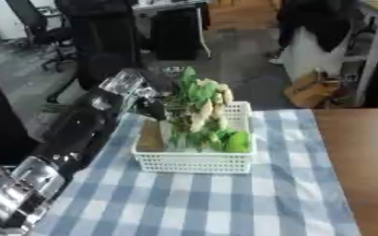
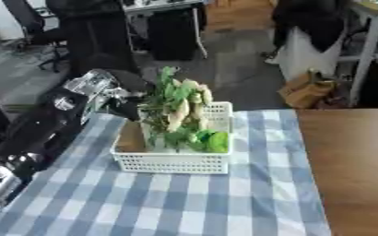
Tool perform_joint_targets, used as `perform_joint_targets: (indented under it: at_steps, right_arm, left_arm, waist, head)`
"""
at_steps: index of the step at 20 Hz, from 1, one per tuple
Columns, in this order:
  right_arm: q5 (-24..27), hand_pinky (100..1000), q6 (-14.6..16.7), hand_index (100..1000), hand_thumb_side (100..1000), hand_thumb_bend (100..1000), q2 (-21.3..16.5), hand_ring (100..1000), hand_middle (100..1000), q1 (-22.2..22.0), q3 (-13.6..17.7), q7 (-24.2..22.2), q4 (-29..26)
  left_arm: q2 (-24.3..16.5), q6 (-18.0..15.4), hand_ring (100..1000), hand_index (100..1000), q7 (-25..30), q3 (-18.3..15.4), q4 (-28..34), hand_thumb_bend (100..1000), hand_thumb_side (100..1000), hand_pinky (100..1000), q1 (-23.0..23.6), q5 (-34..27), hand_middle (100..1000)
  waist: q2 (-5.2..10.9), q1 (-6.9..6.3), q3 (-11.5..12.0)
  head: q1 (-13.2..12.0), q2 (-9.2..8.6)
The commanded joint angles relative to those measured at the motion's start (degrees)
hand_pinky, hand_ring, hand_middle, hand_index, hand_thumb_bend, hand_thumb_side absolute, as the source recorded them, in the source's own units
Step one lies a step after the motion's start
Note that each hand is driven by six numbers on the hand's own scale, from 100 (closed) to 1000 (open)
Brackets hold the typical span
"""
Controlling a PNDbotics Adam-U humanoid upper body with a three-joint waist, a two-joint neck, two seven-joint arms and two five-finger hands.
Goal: Pick up objects on the table and place them in the box.
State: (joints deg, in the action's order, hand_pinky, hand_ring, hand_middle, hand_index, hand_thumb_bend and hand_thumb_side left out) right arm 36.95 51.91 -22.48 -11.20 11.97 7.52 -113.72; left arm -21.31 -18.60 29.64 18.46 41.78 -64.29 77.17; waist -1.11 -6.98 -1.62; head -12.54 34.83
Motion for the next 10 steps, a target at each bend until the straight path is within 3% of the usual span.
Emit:
perform_joint_targets:
  at_steps: [1, 10]
  right_arm:
    - [0.7, 723, 0.1, 619, 900, 100, -1.4, 771, 613, 0.1, 0.2, -0.3, -0.9]
    - [0.8, 724, 0.1, 618, 898, 100, -1.4, 768, 613, 0.0, 0.1, -0.5, -0.9]
  left_arm:
    - [-0.8, -0.2, 1000, 1000, 0.9, -1.0, 0.3, 175, 663, 1000, -2.1, 1.7, 1000]
    - [-0.4, -0.7, 1000, 1000, 1.3, -1.7, -0.4, 190, 677, 1000, -2.9, 6.5, 1000]
  waist:
    - [0.54, 0.85, 0.0]
    - [0.63, 0.80, 0.0]
  head:
    - [-0.2, -0.26]
    - [-0.1, 0.09]
